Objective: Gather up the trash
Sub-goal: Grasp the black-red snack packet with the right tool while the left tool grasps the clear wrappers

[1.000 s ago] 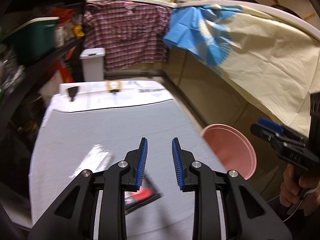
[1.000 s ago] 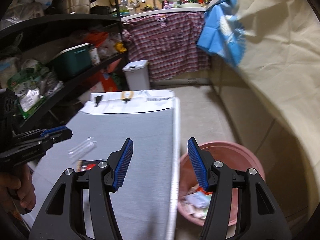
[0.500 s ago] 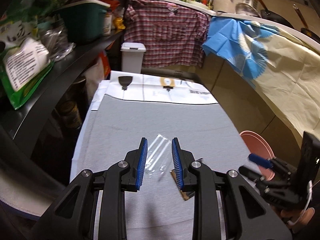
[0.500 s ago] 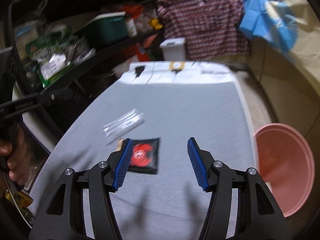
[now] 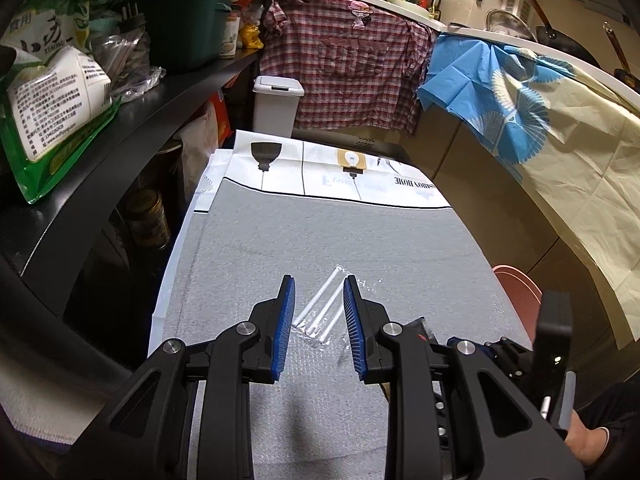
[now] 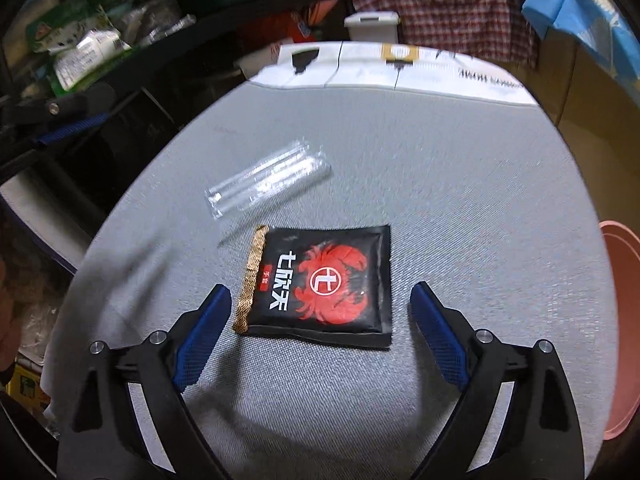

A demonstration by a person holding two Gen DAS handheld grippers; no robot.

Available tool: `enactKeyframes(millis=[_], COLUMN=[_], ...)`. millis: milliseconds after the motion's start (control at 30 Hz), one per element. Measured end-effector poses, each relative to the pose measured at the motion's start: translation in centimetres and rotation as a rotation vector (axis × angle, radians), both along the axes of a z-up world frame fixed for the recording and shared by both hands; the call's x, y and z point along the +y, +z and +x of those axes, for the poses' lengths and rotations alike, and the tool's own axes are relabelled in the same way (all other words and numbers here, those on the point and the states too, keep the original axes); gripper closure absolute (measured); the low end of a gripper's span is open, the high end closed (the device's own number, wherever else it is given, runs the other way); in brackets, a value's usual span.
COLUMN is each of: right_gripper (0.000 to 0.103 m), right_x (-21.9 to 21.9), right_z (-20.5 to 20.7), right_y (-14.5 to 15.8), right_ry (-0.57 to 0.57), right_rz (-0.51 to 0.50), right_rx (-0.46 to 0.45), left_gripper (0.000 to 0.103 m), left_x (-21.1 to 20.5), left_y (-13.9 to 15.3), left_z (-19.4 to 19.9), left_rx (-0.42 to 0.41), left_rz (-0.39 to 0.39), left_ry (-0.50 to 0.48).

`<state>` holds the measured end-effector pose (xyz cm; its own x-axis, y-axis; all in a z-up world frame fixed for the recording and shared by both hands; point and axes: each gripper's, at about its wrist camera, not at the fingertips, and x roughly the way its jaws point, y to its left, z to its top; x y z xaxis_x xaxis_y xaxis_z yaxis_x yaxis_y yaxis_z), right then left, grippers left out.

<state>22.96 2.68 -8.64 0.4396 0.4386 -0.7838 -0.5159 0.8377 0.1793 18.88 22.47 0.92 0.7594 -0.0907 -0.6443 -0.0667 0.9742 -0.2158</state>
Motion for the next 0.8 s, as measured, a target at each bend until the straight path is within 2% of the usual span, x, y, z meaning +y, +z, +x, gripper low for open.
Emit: enactKeyframes(millis=[100, 233, 333, 467, 767, 800], right_gripper=[0.009, 0.008, 0.008, 0.009, 0.023, 0.029], right_x=[1.1, 1.8, 1.5, 0.1, -1.7, -1.9], right_z=[-0.1, -0.4, -0.3, 0.3, 0.4, 0.4], right_y=[-0.5, -0.7, -0.9, -0.9, -0.6, -0.5], right_ry=[0.013, 0.013, -0.022, -0.076, -0.089, -0.090], right_rz=[-0.042, -0.102, -0.151, -0.163, -0.131, -0.125], right_rx=[-0.003, -0.030, -0.047, -0.047, -0.058, -0.062], left_gripper=[0.078, 0.078, 0.078, 0.078, 0.077, 0.074], left_x=[0.3, 0.4, 0.2, -0.3, -1.3, -1.3], left_y=[-0.3, -0.6, -1.0, -1.6, -5.4, -5.7], left_z=[0.3, 0.5, 0.8, 1.4, 3.9, 4.2], left_rx=[0.006, 0.011, 0.020, 0.035, 0.139, 0.149], left_rz=[-0.006, -0.010, -0.010, -0.010, 0.022, 0.026], left_ry=[0.005, 0.001, -0.009, -0.023, -0.040, -0.038])
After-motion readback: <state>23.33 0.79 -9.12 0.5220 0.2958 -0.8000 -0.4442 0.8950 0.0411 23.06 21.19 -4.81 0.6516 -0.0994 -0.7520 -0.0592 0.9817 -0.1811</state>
